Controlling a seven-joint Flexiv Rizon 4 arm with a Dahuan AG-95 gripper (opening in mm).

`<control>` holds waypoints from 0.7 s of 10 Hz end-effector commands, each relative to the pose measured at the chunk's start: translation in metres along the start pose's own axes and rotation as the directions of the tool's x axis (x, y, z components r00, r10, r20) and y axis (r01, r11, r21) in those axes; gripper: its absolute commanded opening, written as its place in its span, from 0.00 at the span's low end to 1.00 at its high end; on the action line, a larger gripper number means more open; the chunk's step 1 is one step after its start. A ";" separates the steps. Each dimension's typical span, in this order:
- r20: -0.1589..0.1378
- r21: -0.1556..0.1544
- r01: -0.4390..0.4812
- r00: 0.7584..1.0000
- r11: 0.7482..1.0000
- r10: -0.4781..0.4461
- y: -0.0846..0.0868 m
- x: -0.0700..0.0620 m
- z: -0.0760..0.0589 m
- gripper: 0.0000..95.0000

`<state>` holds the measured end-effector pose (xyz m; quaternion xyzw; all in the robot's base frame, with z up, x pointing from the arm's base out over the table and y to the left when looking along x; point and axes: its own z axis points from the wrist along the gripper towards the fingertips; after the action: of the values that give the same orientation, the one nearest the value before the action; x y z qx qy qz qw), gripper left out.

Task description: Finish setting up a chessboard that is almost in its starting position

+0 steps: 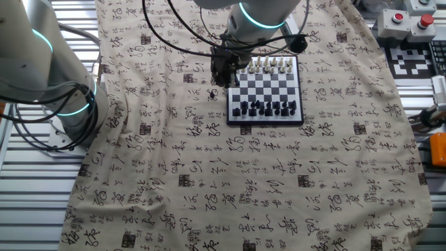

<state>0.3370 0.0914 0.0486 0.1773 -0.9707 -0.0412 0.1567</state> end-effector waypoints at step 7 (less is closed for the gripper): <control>0.025 0.021 0.003 1.000 1.000 -0.003 0.008 -0.003 0.005 0.00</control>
<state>0.3357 0.1022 0.0439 0.1794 -0.9728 -0.0343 0.1424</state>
